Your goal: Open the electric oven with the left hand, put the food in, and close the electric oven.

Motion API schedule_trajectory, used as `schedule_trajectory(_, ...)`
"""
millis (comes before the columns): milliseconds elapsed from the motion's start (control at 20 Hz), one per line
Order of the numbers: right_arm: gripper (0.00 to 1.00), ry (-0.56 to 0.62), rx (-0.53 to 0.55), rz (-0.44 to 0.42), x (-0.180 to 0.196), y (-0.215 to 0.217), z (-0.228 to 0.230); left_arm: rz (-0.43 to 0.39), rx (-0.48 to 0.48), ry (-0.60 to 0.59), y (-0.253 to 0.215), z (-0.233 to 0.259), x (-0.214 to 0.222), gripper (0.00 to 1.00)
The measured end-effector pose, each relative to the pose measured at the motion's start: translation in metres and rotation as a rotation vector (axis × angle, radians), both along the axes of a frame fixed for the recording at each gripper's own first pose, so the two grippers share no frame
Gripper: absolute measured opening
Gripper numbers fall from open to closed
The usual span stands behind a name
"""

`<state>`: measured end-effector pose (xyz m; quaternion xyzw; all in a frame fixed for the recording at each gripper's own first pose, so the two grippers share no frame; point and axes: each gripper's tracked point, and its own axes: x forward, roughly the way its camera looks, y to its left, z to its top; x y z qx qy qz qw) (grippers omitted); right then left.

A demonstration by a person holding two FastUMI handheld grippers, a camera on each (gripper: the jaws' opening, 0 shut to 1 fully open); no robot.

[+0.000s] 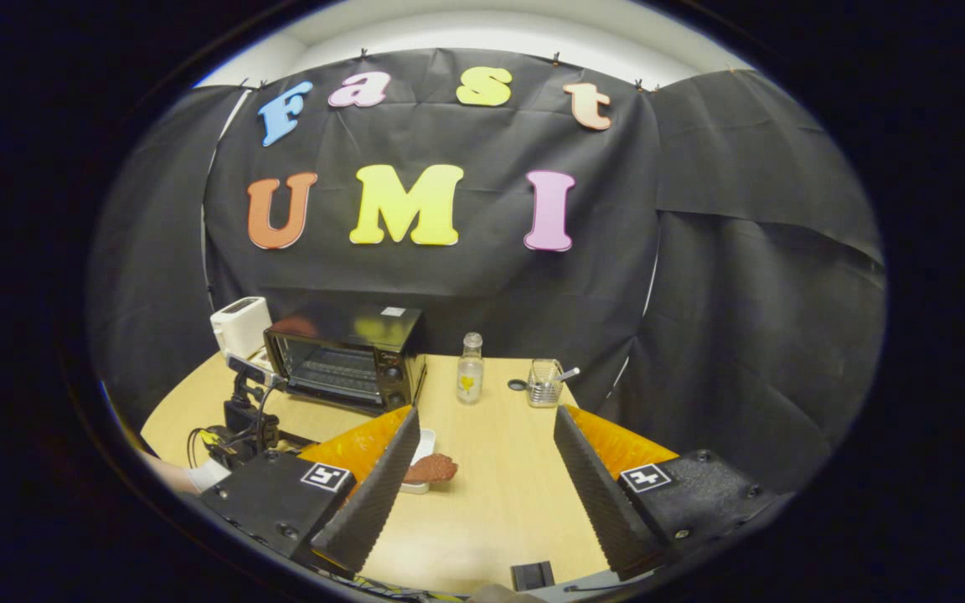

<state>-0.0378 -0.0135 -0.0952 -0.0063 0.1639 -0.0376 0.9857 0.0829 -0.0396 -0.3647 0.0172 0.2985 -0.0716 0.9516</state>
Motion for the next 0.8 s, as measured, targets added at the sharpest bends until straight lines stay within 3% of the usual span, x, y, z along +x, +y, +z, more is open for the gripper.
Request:
schedule_trajectory(500, 1.00, 0.042, 0.021, 0.025, 0.014, -0.005, -0.025, 0.025, -0.016, -0.064, 0.012, 0.021, -0.009, 0.97)
schedule_trajectory(800, 1.00, 0.159, 0.048, 0.098, 0.039, -0.013, -0.086, 0.045, -0.024, -0.158, 0.030, 0.077, -0.040, 0.96)
